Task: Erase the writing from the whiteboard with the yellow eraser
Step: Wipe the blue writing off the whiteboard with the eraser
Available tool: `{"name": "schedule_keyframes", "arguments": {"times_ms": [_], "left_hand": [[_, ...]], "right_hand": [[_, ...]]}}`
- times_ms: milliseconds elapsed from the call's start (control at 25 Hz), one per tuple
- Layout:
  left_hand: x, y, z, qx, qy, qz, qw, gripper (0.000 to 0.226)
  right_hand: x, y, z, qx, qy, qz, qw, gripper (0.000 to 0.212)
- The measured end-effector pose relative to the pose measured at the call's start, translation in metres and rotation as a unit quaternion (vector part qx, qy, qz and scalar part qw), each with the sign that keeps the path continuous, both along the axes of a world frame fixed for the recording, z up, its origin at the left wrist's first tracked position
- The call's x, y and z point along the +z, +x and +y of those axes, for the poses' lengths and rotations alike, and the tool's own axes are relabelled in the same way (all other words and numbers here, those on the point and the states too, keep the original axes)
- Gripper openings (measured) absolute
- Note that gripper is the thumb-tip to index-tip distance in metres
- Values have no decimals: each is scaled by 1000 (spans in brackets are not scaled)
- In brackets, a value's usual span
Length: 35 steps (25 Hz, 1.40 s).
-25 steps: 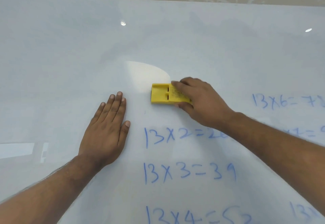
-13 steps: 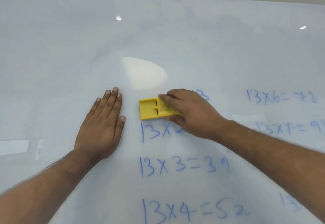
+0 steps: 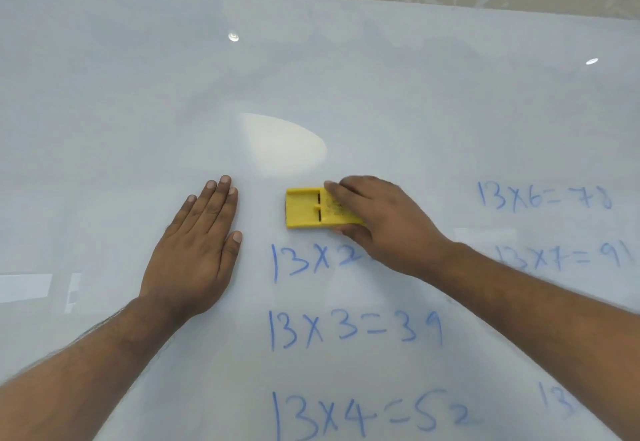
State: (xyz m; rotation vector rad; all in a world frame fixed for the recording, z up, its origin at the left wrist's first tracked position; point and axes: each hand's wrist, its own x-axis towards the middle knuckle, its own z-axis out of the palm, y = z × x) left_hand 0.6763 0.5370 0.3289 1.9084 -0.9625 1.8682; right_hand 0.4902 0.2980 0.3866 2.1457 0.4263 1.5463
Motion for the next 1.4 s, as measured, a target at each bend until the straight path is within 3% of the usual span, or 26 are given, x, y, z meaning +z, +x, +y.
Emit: {"name": "schedule_keyframes", "arguments": {"times_ms": [160, 360, 680, 1040, 1400], "left_hand": [[-1, 0, 0, 6, 0, 6, 1000, 62], [-1, 1, -1, 9, -5, 7, 1000, 62], [-1, 2, -1, 4, -10, 16, 1000, 63], [-5, -1, -4, 9, -31, 13, 999, 62], [-7, -1, -4, 10, -37, 15, 999, 63]], "right_hand": [[12, -26, -34, -68, -33, -17, 997, 57], [40, -23, -30, -35, 78, -64, 994, 57], [3, -39, -47, -46, 30, 1, 998, 55], [21, -26, -38, -23, 110, -56, 992, 59], [-12, -44, -43, -42, 56, 30, 997, 57]]}}
